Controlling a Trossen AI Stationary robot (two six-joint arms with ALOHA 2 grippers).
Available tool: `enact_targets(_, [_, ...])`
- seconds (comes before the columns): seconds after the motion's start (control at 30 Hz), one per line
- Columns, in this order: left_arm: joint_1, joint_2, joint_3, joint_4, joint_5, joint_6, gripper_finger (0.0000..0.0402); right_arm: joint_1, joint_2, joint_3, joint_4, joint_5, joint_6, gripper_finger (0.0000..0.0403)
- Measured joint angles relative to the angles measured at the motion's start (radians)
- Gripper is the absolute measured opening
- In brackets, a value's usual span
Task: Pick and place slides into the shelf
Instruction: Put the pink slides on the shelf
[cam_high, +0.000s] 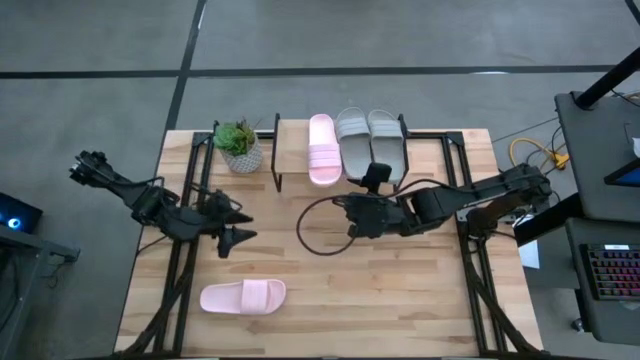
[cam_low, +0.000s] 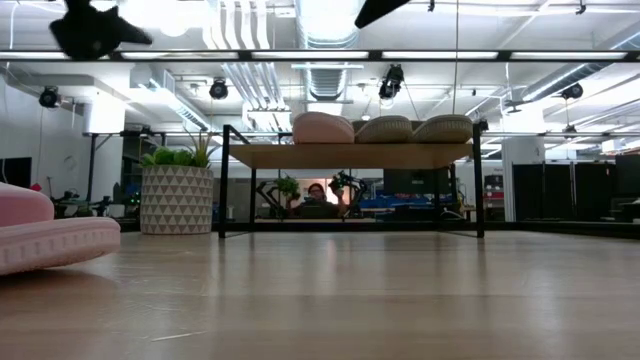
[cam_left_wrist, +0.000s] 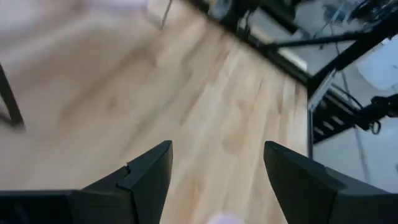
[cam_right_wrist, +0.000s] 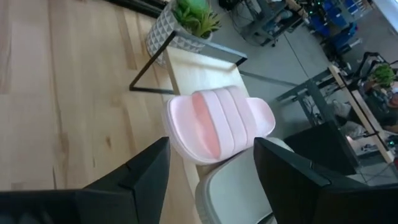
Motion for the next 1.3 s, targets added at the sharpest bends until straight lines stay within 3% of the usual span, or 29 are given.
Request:
enact_targets(0.33, [-0.012,0.141,0.0,-0.241,0.222,-0.468,0.0238,0.0,0.0,-0.034,0.003,0.0,0.0,0.0221])
enact_targets(0.67, [-0.077,0.304,0.0,-0.245,0.378,-0.67,0.0238,0.0,0.0,-0.036,0.004,0.0,-0.002,0.0221])
enact_targets(1.0, [-0.211,0.399,0.0,-0.194,0.358,-0.913,0.0238,0.0,0.0,-0.038,0.004,0.0,-0.02,0.0221])
enact_targets(1.3, [-0.266,0.529,0.0,-0.02,0.352,-0.98,0.0238,0.0,0.0,-0.039,0.004,0.0,-0.05,0.0221])
